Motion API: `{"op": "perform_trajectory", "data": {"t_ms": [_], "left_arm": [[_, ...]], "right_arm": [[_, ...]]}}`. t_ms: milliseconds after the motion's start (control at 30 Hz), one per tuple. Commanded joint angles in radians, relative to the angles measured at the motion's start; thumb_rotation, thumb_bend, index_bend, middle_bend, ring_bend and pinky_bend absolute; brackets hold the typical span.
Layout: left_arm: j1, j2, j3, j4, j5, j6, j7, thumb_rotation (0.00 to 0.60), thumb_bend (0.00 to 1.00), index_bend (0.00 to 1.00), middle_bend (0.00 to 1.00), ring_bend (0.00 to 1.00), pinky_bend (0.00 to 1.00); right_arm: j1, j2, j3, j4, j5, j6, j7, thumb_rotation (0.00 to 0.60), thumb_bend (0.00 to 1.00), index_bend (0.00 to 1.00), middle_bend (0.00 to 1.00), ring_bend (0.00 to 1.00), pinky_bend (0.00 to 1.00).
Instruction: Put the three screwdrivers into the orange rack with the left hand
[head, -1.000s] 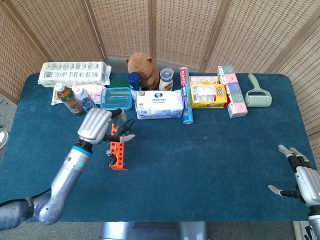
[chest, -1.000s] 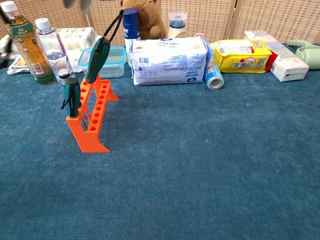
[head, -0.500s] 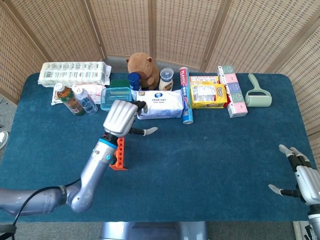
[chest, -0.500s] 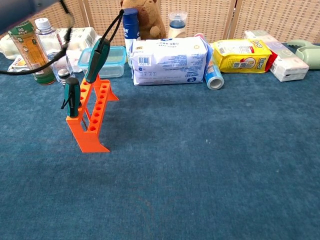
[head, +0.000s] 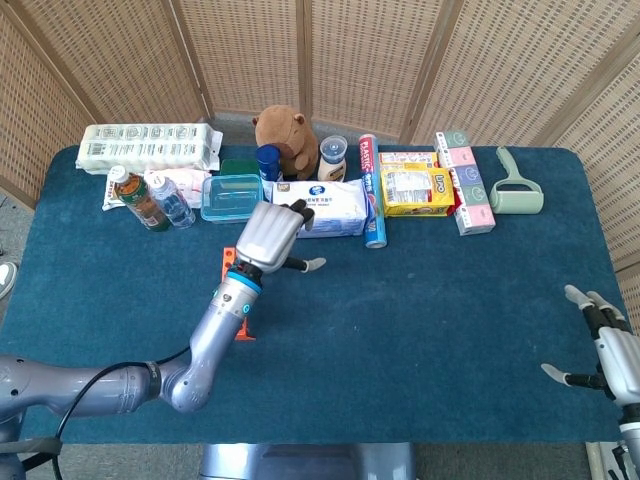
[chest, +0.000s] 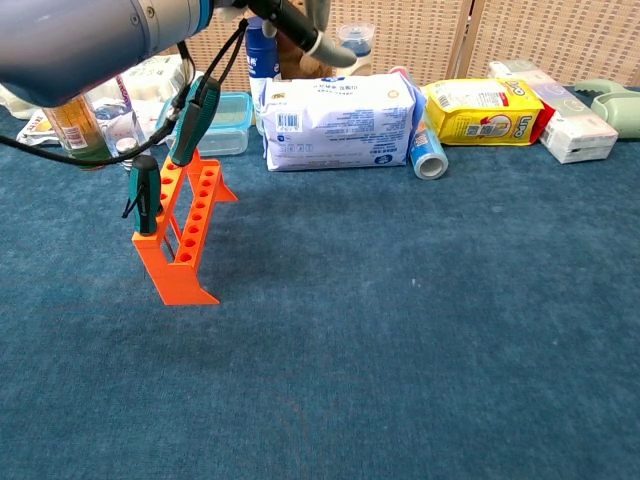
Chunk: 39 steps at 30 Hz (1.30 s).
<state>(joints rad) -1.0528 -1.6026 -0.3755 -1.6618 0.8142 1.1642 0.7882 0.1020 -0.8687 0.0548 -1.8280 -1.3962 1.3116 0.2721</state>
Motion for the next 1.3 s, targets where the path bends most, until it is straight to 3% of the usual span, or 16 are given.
{"op": "perform_trajectory", "data": {"t_ms": [33, 433, 833, 967, 1167, 1300], "left_arm": [[0.012, 0.035, 0.009, -0.055, -0.027, 0.022, 0.023, 0.255, 0.00, 0.49, 0.39, 0.60, 0.85], [0.063, 0.138, 0.047, -0.154, -0.071, 0.034, -0.003, 0.272, 0.00, 0.49, 0.39, 0.60, 0.85], [0.099, 0.210, 0.056, -0.227, -0.019, 0.083, -0.044, 0.302, 0.00, 0.49, 0.39, 0.60, 0.85], [0.095, 0.197, 0.061, -0.210, 0.012, 0.074, -0.071, 0.306, 0.00, 0.49, 0.39, 0.60, 0.85], [0.072, 0.163, 0.061, -0.187, 0.005, 0.062, -0.063, 0.351, 0.00, 0.49, 0.39, 0.60, 0.85], [0.066, 0.161, 0.069, -0.191, 0.002, 0.088, -0.021, 0.439, 0.02, 0.49, 0.39, 0.60, 0.85]], "right_arm": [[0.001, 0.000, -0.001, 0.000, -0.003, -0.003, 0.001, 0.600, 0.00, 0.00, 0.15, 0.01, 0.00], [-0.001, -0.001, -0.004, -0.009, -0.010, 0.000, -0.012, 0.600, 0.00, 0.00, 0.15, 0.01, 0.00], [0.000, -0.003, -0.005, -0.015, -0.013, -0.003, -0.021, 0.600, 0.00, 0.00, 0.15, 0.01, 0.00], [0.001, -0.005, -0.006, -0.017, -0.010, -0.006, -0.030, 0.600, 0.00, 0.00, 0.15, 0.01, 0.00], [0.001, -0.006, -0.005, -0.020, -0.008, -0.004, -0.034, 0.600, 0.00, 0.00, 0.15, 0.01, 0.00], [0.002, -0.005, -0.003, -0.016, -0.004, -0.006, -0.028, 0.600, 0.00, 0.00, 0.15, 0.01, 0.00]]}}
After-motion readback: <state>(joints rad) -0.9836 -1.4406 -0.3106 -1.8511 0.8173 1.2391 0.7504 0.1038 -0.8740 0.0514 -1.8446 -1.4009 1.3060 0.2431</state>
